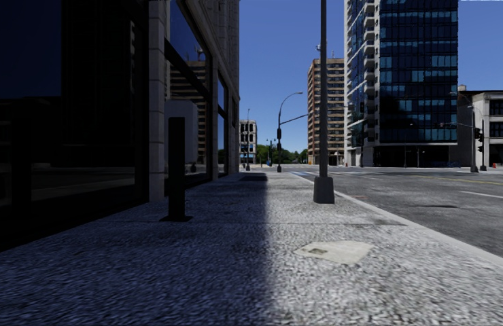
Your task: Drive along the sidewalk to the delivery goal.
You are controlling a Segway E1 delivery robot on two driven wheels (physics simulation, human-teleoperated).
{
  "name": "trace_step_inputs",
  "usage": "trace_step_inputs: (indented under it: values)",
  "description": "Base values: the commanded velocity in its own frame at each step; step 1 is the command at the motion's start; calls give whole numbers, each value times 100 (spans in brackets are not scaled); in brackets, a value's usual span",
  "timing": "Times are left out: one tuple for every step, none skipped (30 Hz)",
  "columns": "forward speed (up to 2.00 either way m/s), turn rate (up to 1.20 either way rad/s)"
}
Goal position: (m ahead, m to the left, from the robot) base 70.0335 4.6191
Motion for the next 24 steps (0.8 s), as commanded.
trace_step_inputs:
  values:
    - [200,-27]
    - [200,-27]
    - [200,-27]
    - [200,-27]
    - [200,-27]
    - [200,-27]
    - [200,-27]
    - [200,-27]
    - [200,-27]
    - [200,-15]
    - [200,-15]
    - [200,0]
    - [200,0]
    - [200,0]
    - [200,0]
    - [200,0]
    - [200,0]
    - [200,0]
    - [200,0]
    - [200,0]
    - [200,0]
    - [200,0]
    - [200,0]
    - [200,0]
